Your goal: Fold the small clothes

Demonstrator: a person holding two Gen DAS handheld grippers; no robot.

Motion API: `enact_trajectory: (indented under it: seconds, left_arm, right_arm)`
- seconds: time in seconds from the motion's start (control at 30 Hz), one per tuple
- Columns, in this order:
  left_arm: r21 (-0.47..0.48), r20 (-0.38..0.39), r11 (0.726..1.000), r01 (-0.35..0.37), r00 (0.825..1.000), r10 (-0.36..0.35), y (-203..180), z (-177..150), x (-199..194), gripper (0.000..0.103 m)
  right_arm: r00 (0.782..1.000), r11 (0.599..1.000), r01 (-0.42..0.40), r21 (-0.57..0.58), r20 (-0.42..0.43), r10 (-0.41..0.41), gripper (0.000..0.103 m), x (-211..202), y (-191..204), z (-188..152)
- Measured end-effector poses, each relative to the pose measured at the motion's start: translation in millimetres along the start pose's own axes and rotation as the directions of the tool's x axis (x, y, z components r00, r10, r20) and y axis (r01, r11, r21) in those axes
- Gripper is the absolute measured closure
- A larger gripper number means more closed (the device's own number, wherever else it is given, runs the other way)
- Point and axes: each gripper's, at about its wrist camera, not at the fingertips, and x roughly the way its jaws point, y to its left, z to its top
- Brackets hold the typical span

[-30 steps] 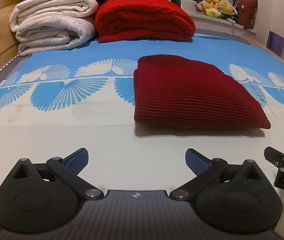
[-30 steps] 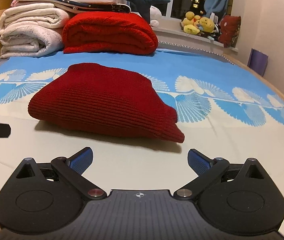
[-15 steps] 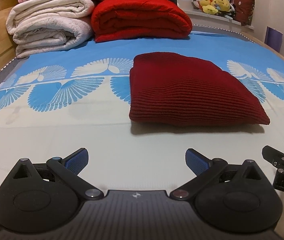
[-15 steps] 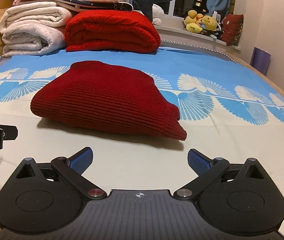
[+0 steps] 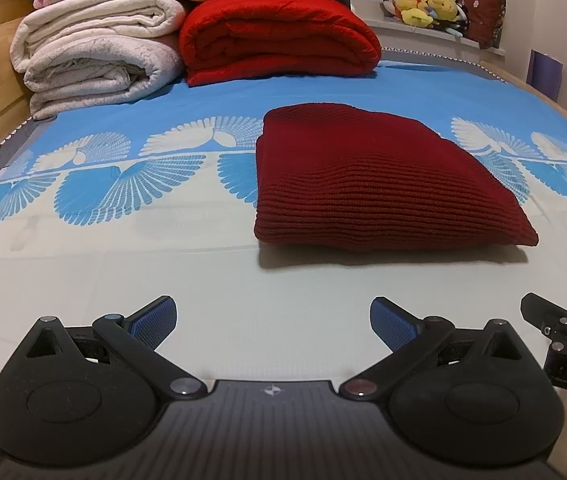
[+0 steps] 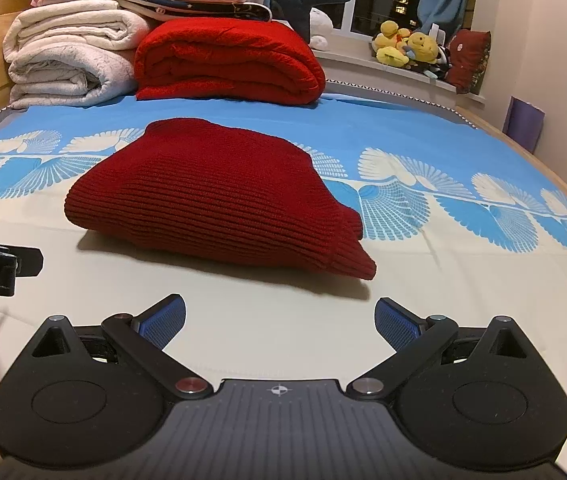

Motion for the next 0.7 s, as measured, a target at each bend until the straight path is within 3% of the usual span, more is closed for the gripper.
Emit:
enact_trajectory:
  seconds: [0.7]
  left_arm:
    - [0.008, -0.003, 1.0, -0.006, 1.0, 0.006, -1.2, -2.2, 0.9, 0.0]
  right_arm:
    - [1.0, 1.0, -0.007, -0.009, -0.002, 0.007, 0.003, -0.1, -0.7, -1.3]
